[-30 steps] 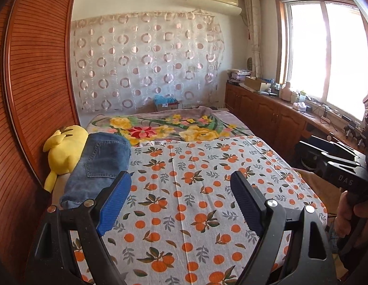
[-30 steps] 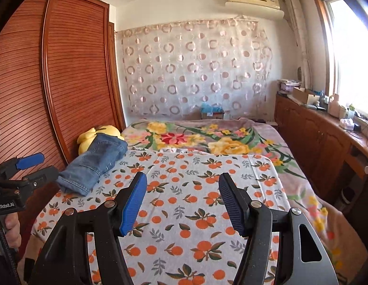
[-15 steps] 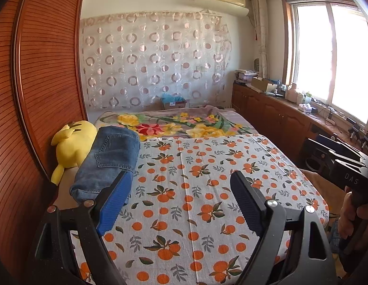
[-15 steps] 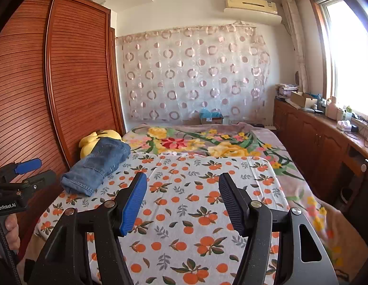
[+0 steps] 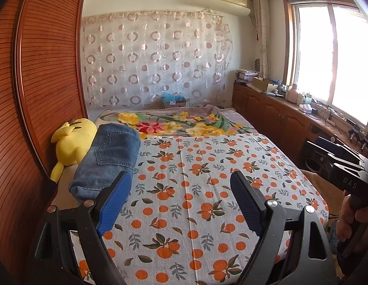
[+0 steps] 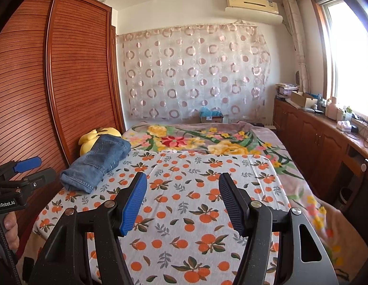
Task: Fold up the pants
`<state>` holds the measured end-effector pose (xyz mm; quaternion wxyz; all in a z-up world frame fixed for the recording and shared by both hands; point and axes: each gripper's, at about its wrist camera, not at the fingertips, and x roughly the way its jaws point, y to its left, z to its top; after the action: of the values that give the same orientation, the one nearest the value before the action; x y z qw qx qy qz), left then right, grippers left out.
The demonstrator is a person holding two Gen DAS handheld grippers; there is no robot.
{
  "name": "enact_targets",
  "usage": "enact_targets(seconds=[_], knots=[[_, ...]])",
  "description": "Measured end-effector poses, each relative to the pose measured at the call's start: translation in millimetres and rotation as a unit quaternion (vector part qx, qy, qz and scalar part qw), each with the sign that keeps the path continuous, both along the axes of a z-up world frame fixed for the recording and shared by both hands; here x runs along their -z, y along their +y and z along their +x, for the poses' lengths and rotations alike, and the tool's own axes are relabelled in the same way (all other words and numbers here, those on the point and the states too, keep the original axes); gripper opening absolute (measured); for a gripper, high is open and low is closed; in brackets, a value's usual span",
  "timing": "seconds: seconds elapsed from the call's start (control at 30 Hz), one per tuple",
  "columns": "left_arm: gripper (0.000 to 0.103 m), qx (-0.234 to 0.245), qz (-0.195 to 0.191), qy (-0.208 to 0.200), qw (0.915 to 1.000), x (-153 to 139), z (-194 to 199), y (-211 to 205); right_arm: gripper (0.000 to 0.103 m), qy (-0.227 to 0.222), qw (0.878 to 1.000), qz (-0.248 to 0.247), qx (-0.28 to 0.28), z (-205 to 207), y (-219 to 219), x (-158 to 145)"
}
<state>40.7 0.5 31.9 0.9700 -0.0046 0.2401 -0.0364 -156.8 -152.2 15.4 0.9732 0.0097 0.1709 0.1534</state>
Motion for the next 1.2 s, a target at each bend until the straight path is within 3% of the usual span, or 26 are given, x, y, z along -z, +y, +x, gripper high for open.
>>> enact_targets(seconds=[1.2], knots=[[0.086,0.000,0.000,-0.002,1.0000,1,-3,-1,0.065,-0.006,1.000,-0.003,0.005,-2,4,10]])
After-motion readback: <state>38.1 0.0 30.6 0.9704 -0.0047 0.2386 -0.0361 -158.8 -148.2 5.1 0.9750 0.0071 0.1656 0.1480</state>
